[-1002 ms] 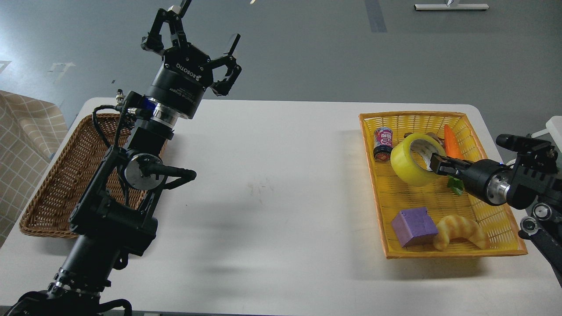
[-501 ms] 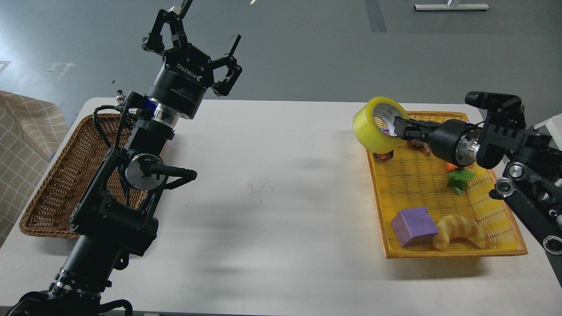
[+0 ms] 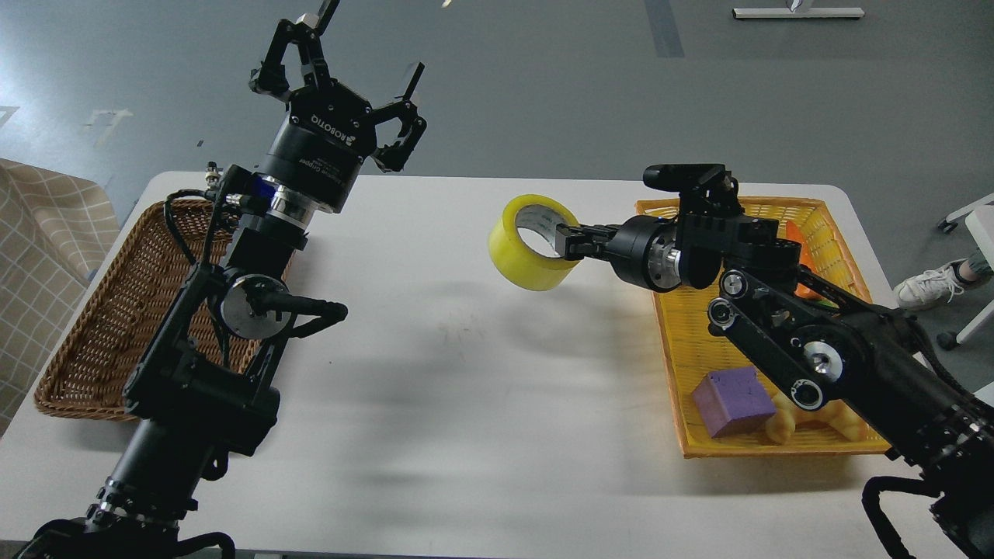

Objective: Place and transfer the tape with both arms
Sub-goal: 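Lift the tape roll out of the tray and carry it toward table center, then lower the tape roll onto the table and open the right gripper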

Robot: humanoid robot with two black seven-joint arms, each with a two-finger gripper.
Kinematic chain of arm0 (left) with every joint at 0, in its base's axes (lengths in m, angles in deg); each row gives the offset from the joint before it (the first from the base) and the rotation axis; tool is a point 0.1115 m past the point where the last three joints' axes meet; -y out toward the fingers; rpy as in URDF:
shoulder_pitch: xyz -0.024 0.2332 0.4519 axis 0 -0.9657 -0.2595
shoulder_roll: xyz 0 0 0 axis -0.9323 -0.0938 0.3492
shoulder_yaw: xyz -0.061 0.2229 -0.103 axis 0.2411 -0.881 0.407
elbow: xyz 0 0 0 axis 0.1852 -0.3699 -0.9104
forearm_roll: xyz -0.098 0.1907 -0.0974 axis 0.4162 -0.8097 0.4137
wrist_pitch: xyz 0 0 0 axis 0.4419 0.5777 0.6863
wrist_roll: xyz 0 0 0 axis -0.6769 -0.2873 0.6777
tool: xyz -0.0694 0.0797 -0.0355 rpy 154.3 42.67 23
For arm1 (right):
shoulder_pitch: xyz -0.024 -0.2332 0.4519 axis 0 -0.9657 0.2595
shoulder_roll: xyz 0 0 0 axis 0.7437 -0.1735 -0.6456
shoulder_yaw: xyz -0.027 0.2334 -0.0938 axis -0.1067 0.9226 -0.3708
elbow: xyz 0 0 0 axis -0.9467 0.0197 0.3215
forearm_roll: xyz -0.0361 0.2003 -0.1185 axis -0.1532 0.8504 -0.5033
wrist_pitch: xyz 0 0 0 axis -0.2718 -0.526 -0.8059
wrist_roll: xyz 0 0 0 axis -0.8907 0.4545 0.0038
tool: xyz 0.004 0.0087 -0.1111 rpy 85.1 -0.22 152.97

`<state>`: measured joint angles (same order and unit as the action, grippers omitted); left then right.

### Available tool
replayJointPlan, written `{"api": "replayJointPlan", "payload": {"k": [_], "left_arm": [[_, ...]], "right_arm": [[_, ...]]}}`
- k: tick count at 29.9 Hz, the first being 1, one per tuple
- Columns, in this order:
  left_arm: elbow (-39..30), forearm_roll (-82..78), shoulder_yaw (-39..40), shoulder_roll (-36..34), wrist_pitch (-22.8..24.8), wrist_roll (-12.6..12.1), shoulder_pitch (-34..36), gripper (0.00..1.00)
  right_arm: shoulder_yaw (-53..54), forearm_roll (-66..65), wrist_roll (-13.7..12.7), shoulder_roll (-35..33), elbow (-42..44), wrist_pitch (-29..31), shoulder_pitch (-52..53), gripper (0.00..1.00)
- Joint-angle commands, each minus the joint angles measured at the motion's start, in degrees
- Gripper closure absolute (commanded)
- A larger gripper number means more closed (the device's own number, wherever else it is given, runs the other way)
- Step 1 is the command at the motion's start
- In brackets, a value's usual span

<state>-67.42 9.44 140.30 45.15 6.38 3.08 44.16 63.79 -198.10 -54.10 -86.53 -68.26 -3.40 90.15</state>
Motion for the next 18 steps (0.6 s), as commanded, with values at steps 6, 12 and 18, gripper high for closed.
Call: {"api": "replayJointPlan", "payload": {"k": [6, 12, 18], "left_arm": [[-0.7, 0.3, 0.3, -0.6, 0.0, 0.1, -0.4, 0.02], [-0.7, 0.5, 0.4, -0.7, 0.0, 0.1, -0.4, 0.02], [-1.0, 0.5, 1.5, -0.8, 0.5, 0.1, -0.7, 0.02]], "right_arm": [[-5.7, 0.1, -0.1, 3.9, 2.9, 0.0, 1.9, 0.83], [-9.1, -0.1, -0.3, 4.2, 2.9, 0.0, 2.4, 0.83], [-12.4, -0.1, -1.4, 4.4, 3.3, 0.0, 4.5, 0.83]]}}
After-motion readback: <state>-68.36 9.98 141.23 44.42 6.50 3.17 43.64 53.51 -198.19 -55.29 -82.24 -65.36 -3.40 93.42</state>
